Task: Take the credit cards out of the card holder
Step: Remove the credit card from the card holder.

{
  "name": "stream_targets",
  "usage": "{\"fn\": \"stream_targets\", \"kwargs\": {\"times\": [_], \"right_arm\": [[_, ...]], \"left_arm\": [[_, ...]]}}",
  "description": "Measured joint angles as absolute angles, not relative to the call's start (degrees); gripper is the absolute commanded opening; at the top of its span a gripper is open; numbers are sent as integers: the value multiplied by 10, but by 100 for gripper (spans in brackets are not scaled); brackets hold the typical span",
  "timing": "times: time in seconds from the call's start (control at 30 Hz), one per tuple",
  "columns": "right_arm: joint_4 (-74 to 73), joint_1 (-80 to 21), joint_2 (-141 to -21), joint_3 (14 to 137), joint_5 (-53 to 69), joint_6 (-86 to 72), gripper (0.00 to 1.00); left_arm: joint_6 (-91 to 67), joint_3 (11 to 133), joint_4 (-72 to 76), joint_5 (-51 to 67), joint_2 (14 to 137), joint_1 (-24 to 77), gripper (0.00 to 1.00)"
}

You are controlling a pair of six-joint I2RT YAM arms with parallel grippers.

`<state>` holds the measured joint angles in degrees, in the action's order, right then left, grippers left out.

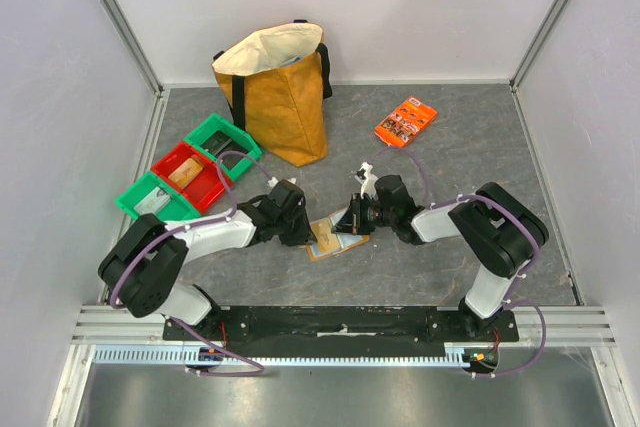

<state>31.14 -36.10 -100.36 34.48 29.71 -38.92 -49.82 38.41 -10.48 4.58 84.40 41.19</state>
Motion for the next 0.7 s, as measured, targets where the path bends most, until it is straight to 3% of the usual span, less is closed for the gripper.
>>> {"fn": "stream_targets", "kwargs": {"times": [0.23,0.37,0.7], "right_arm": [[328,-355,-1004,335,313,-401,0],[356,-355,-1004,317,324,-425,0],[399,-355,-1004,294,325,-466,0]], "left_arm": [[-500,347,-71,47,813,406,33],[-505,321,-56,50,786,405,34],[-506,321,-53,53,792,403,20]]}}
